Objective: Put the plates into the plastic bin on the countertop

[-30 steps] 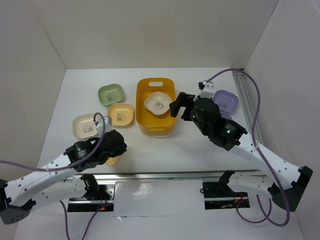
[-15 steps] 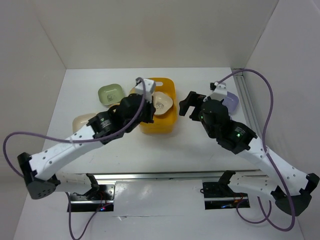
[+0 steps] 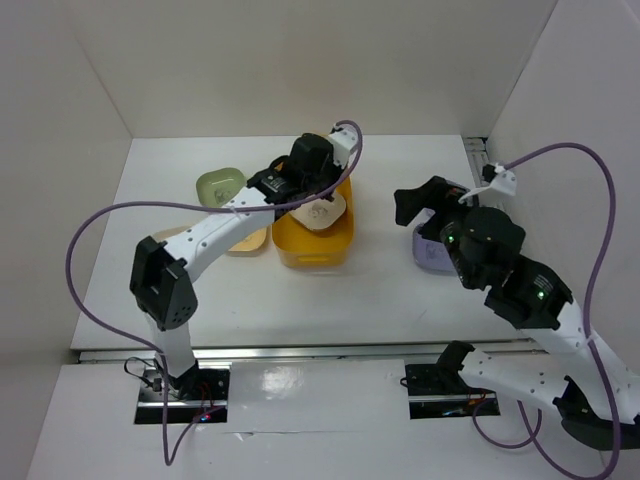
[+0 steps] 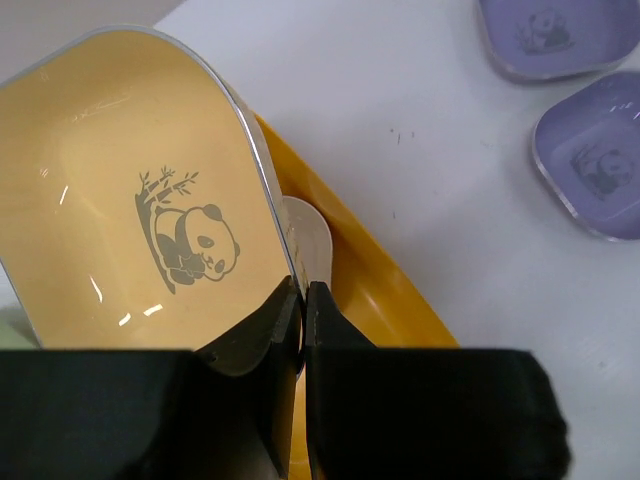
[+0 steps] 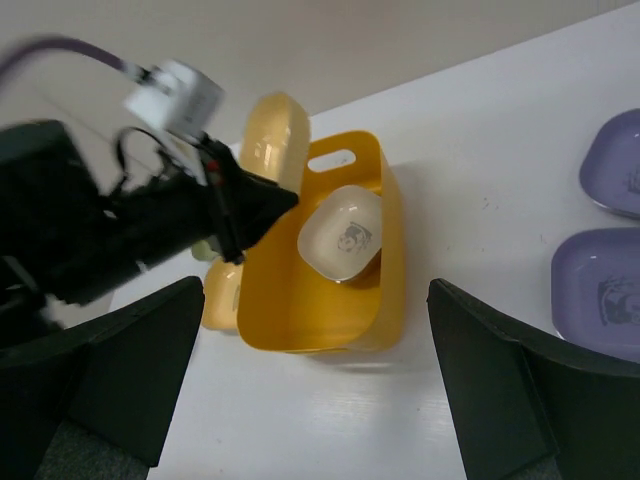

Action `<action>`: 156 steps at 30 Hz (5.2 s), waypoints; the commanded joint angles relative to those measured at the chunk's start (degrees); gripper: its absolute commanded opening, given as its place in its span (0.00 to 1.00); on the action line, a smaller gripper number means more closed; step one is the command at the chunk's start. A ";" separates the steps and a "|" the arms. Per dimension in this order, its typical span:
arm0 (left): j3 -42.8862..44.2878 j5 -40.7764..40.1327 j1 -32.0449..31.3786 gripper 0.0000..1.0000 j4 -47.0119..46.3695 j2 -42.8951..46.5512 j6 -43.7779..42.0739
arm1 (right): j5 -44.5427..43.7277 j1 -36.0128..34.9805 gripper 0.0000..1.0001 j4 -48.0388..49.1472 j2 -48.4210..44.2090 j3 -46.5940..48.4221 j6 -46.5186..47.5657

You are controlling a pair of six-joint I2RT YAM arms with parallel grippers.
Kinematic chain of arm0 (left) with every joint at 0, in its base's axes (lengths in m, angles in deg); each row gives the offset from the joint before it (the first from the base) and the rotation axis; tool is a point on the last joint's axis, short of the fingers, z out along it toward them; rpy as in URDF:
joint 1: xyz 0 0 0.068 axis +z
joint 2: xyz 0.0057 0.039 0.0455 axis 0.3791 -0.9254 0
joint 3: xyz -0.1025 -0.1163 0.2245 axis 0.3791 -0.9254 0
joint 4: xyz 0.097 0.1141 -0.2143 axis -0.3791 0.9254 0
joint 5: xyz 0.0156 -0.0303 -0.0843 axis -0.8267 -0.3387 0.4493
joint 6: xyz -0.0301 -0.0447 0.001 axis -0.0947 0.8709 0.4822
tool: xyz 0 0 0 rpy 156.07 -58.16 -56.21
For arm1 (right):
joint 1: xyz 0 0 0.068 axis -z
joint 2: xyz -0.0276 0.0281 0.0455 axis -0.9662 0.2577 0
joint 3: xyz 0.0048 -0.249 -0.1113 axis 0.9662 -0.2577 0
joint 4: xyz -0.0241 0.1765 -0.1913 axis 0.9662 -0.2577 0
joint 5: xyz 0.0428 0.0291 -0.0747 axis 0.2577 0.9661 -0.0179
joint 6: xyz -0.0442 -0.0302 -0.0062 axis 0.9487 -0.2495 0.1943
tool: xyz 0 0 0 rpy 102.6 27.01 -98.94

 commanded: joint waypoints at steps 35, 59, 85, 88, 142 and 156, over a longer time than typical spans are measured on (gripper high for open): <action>6.53 -0.71 2.72 1.00 8.48 0.53 3.83 | -5.41 0.07 1.00 -1.30 5.71 -3.46 2.25; -30.90 -17.01 10.89 1.00 34.70 48.44 32.85 | 24.89 37.24 0.93 18.48 42.89 -17.09 10.25; -40.93 -14.27 12.56 1.00 29.51 52.05 31.80 | 12.09 20.47 0.00 9.70 35.19 -15.44 0.06; -41.46 -13.75 12.56 1.00 28.99 52.58 31.80 | 3.83 17.31 0.00 3.29 32.37 -8.85 -1.18; -41.98 -15.86 12.56 1.00 29.51 51.43 33.91 | 14.18 4.03 0.84 16.28 73.32 41.61 -5.13; -38.82 -20.01 14.49 1.00 36.99 46.96 46.90 | 6.88 -1.07 1.00 19.44 48.58 25.29 3.46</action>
